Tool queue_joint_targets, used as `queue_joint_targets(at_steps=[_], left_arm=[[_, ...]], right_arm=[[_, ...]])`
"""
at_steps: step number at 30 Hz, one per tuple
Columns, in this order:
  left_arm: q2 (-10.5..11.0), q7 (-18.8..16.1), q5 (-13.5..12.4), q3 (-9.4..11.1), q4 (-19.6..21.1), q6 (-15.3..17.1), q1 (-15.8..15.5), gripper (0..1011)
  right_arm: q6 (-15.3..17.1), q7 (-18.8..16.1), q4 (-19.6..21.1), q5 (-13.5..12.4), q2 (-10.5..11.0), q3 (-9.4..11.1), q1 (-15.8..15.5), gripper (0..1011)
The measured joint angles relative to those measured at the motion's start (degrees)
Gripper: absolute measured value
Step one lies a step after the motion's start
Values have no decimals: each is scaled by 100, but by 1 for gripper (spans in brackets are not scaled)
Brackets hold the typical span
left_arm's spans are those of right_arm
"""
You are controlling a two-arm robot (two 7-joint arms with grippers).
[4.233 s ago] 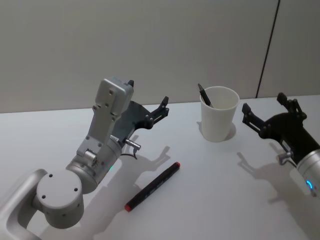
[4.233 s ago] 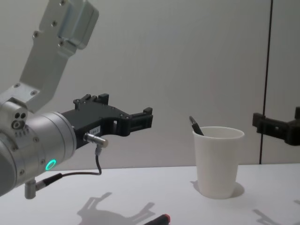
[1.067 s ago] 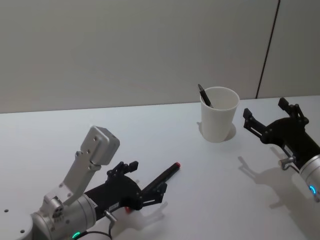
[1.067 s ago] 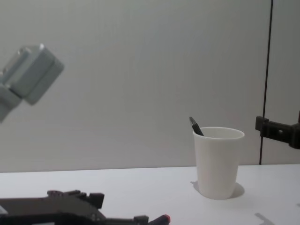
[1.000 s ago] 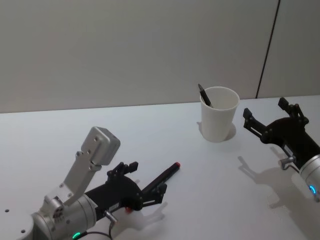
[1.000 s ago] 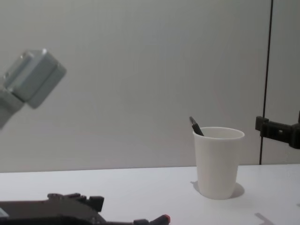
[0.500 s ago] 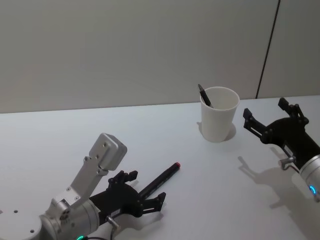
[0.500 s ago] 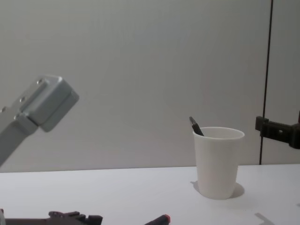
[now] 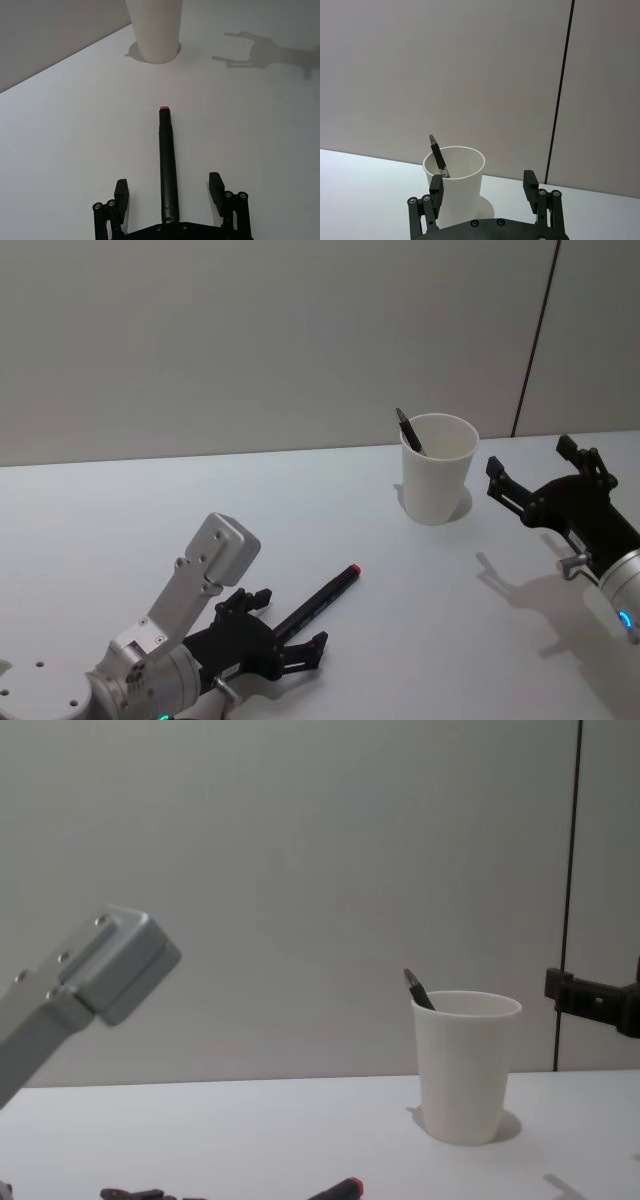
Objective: Place the pen into the pen holder.
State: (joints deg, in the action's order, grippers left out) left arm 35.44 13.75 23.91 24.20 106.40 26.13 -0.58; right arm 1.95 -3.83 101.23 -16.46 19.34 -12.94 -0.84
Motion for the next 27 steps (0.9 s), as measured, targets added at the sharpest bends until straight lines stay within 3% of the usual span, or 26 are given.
queue_joint_targets(at_steps=[23, 27], left_arm=[[-105, 33, -128, 21, -75, 245, -71, 1001], [-114, 48, -131, 24, -75, 258, -73, 964]], right_arm=[[0, 0, 0, 0, 0, 0, 0, 1002], [0, 0, 0, 0, 0, 0, 0, 1002]])
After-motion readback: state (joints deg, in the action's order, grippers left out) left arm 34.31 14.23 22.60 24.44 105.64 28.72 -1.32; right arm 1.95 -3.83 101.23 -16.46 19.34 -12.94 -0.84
